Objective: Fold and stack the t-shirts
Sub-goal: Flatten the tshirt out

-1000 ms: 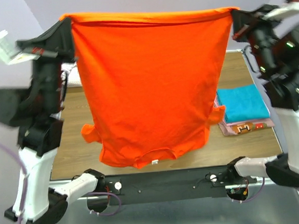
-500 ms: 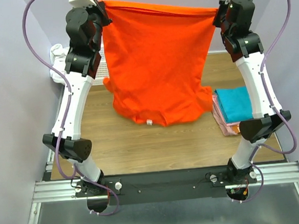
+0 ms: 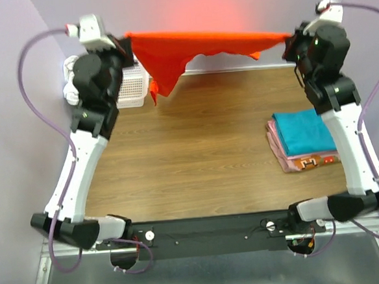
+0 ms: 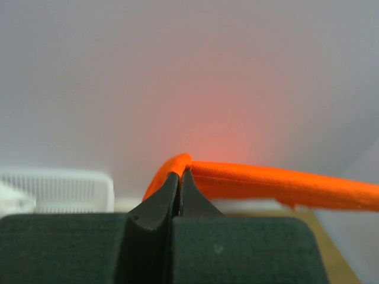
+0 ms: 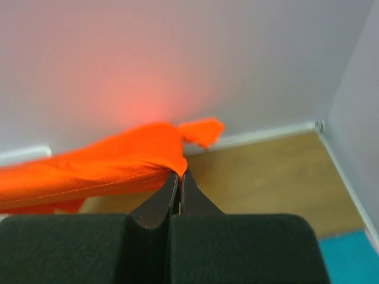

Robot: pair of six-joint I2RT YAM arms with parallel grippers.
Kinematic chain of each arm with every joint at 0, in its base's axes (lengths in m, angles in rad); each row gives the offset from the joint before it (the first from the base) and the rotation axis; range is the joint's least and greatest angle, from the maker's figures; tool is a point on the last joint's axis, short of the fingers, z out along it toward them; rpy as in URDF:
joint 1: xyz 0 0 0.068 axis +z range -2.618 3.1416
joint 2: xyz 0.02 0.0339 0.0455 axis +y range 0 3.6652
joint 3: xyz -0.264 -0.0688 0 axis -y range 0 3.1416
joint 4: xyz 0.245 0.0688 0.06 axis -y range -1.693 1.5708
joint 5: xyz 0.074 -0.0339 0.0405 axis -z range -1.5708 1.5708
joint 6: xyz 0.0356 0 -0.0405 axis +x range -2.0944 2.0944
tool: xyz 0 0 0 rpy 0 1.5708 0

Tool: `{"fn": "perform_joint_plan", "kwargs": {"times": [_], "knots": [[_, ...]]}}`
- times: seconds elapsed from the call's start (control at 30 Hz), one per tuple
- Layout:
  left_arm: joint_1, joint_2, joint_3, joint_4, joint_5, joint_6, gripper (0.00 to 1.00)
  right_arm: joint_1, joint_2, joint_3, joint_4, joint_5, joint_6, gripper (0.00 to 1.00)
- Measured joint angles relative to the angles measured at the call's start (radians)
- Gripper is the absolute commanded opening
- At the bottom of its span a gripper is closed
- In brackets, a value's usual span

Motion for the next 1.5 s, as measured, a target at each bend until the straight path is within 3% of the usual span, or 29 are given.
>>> {"fn": "perform_joint_plan", "kwargs": {"times": [0.17, 0.3, 0.5, 0.67, 0.83, 0.93, 1.27, 1.33, 1.43, 1.5], "knots": [[-0.043, -0.24, -0.51, 0.093, 0.0, -0.13, 0.0, -0.001, -0.226, -0.47, 0.019, -0.007, 0.087, 0.01], [-0.147, -0.385, -0.941, 0.123, -0.023, -0.256, 0.0, -0.003, -0.359, -0.814, -0.018, -0.006, 0.175, 0.02], [-0.23, -0.48, -1.293, 0.055, -0.024, -0.442, 0.0, -0.003, -0.5, -1.123, -0.04, -0.054, 0.299, 0.02], [-0.25, -0.564, -1.402, 0.025, -0.01, -0.565, 0.0, -0.003, -0.543, -1.26, -0.051, -0.1, 0.381, 0.07], [-0.267, -0.607, -1.417, -0.026, 0.007, -0.65, 0.0, -0.003, -0.566, -1.358, -0.071, -0.161, 0.487, 0.1], [-0.276, -0.604, -1.417, -0.066, 0.012, -0.7, 0.0, -0.003, -0.596, -1.404, -0.086, -0.199, 0.548, 0.19], [-0.287, -0.61, -1.418, -0.245, 0.039, -0.813, 0.0, -0.003, -0.776, -1.444, -0.188, -0.233, 0.726, 0.21], [-0.287, -0.636, -1.418, -0.278, 0.041, -0.832, 0.0, -0.003, -0.821, -1.444, -0.224, -0.228, 0.758, 0.31], [-0.287, -0.663, -1.418, -0.306, 0.049, -0.845, 0.0, -0.003, -0.89, -1.424, -0.312, -0.188, 0.805, 0.35], [-0.287, -0.663, -1.418, -0.32, 0.061, -0.849, 0.0, -0.003, -0.94, -1.4, -0.366, -0.159, 0.835, 0.53]]}}
